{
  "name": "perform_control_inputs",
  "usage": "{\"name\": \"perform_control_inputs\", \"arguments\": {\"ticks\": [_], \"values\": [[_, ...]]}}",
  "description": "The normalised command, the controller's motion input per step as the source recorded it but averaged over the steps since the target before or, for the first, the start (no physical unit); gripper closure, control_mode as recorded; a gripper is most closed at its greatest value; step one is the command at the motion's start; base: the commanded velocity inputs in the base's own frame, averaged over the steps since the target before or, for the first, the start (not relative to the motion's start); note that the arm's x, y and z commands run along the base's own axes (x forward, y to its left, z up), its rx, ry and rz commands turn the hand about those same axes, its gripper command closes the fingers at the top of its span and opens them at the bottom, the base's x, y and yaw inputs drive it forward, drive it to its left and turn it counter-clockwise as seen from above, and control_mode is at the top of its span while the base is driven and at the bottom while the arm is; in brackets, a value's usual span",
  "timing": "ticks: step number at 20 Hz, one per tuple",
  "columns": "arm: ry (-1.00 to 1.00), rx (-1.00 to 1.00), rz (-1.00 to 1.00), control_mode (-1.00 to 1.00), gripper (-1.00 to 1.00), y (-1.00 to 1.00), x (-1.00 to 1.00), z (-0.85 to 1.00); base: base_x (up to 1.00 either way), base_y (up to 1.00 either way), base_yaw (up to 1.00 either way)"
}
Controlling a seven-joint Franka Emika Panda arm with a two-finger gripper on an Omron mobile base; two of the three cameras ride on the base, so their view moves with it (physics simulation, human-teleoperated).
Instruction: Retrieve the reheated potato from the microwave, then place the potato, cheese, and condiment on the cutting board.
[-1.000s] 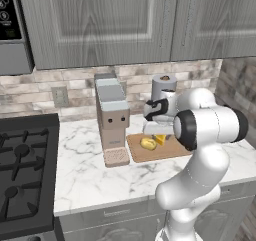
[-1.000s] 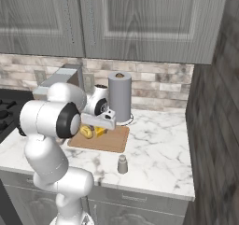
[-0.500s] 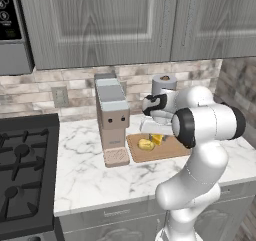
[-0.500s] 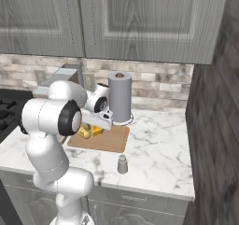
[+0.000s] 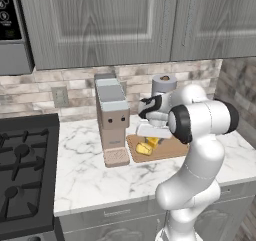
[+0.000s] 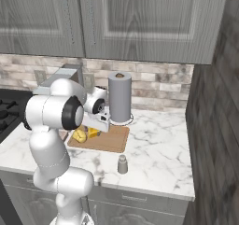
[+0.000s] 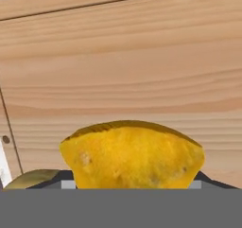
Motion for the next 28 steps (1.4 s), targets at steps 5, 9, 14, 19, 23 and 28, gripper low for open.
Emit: {"name": "perform_control_inputs", "arguments": {"ticks": [5, 9, 14, 19, 23, 28], "values": [[0.00, -0.06, 0.00, -1.00, 1.00, 0.00, 0.08, -0.31, 0.00, 0.00, 0.00], [0.00, -0.11, 0.00, -1.00, 1.00, -0.15, 0.00, -0.18, 0.00, 0.00, 0.00], [0.00, -0.07, 0.00, -1.00, 1.00, -0.24, 0.00, -0.11, 0.00, 0.00, 0.00], [0.00, -0.03, 0.00, -1.00, -1.00, -0.24, -0.02, -0.04, 0.00, 0.00, 0.00], [0.07, 0.00, -0.03, -1.00, -1.00, -0.17, -0.03, -0.01, 0.00, 0.00, 0.00], [0.07, -0.01, -0.08, -1.00, -1.00, -0.05, 0.00, 0.00, 0.00, 0.00, 0.00]]}}
